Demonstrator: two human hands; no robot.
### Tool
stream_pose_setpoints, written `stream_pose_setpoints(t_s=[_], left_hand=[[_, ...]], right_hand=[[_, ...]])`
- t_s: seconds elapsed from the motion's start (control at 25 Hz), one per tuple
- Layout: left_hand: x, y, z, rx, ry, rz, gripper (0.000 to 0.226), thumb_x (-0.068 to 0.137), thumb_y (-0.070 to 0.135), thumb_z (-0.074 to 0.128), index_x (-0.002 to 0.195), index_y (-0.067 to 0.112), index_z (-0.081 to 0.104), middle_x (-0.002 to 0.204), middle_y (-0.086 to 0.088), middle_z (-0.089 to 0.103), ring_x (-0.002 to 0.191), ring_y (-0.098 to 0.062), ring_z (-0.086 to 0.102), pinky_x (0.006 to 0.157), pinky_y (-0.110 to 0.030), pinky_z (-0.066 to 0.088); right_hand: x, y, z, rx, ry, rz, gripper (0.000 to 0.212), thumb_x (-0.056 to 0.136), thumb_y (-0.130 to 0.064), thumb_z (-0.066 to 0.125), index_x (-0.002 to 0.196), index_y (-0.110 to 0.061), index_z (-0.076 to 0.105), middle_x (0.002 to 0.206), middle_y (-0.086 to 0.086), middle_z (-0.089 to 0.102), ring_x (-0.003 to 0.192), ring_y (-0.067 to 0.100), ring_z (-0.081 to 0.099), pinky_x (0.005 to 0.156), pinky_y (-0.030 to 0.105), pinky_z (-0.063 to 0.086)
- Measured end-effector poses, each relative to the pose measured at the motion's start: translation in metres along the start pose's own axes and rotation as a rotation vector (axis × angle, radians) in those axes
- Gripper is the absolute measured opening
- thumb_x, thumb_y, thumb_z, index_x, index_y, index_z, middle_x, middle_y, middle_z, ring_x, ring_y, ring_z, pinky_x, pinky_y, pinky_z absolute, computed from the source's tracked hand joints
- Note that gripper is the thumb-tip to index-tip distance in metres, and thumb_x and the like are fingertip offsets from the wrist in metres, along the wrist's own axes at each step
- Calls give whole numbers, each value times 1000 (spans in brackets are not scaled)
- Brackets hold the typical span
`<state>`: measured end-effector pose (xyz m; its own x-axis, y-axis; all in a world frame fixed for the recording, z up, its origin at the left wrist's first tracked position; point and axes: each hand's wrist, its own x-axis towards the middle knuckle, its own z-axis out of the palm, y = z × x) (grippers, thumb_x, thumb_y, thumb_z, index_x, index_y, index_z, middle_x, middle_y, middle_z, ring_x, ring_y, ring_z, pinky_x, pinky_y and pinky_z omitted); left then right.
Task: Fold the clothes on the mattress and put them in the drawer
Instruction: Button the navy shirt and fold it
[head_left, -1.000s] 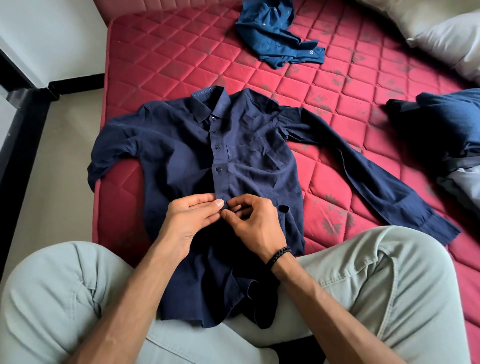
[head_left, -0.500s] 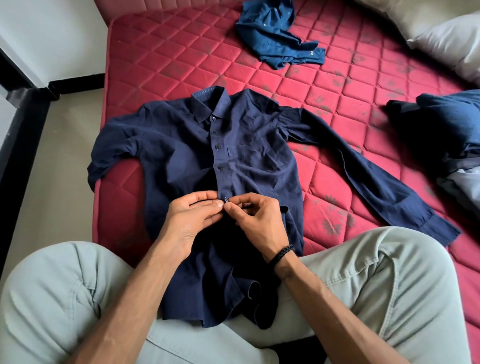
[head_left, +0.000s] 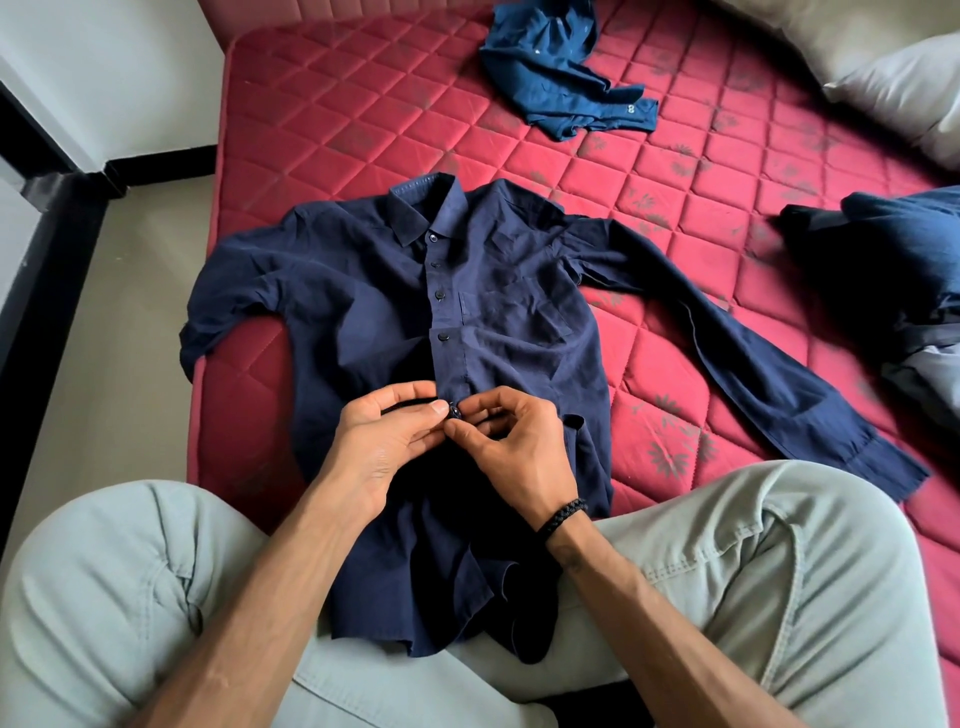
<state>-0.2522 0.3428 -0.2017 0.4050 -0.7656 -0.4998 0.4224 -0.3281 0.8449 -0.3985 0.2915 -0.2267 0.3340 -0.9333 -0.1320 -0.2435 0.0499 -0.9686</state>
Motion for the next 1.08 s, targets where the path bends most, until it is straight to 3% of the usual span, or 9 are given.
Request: stream_pose_setpoints(t_s=[0.28, 0.44, 0.56, 0.72, 0.84, 1.08], left_hand=[[0, -1, 3, 29, 47, 110, 30, 85, -4, 78, 112, 5, 70, 99, -15, 78, 94, -23, 77, 82, -28, 62], [0, 0, 3, 55, 72, 136, 27, 83, -6, 79, 107, 6, 72, 98, -14, 77, 91, -20, 77, 76, -23, 60], [1, 2, 5, 36, 49, 135, 28, 84, -7, 77, 109, 5, 71, 97, -13, 74, 92, -20, 76, 79, -26, 60], [-3, 4, 8, -54, -27, 44, 32, 87, 13, 80, 116, 5, 70, 103, -11, 79, 99, -21, 77, 86, -30, 60], [-7, 5, 8, 130, -60, 4, 35, 83, 27, 84, 112, 10, 74, 100, -6, 80, 96, -19, 77, 86, -31, 59], [-5, 4, 9, 142, 30, 75, 27, 82, 18, 85, 103, 8, 74, 92, -8, 80, 86, -17, 78, 83, -30, 58]], right_hand=[[0, -2, -1, -1, 19, -26, 15, 81, -18, 87, 90, -16, 76, 78, 3, 75, 63, 1, 62, 62, 16, 52], [-2, -3, 0, 18, 15, -24, 16, 81, -22, 88, 89, -16, 76, 79, 2, 76, 66, 6, 67, 63, 17, 53], [0, -2, 1, 92, 28, -10, 13, 83, -21, 86, 89, -17, 76, 81, 4, 76, 70, 10, 69, 66, 23, 56], [1, -1, 1, 72, 79, -59, 9, 86, -16, 83, 87, -17, 74, 78, 1, 76, 67, 9, 69, 65, 23, 55], [-2, -5, 2, 44, 108, -74, 7, 87, -15, 79, 83, -15, 74, 71, 2, 74, 61, 7, 65, 59, 20, 52], [-4, -6, 4, -42, 106, -89, 6, 87, -21, 79, 85, -19, 74, 70, 0, 72, 56, 8, 62, 54, 18, 49]])
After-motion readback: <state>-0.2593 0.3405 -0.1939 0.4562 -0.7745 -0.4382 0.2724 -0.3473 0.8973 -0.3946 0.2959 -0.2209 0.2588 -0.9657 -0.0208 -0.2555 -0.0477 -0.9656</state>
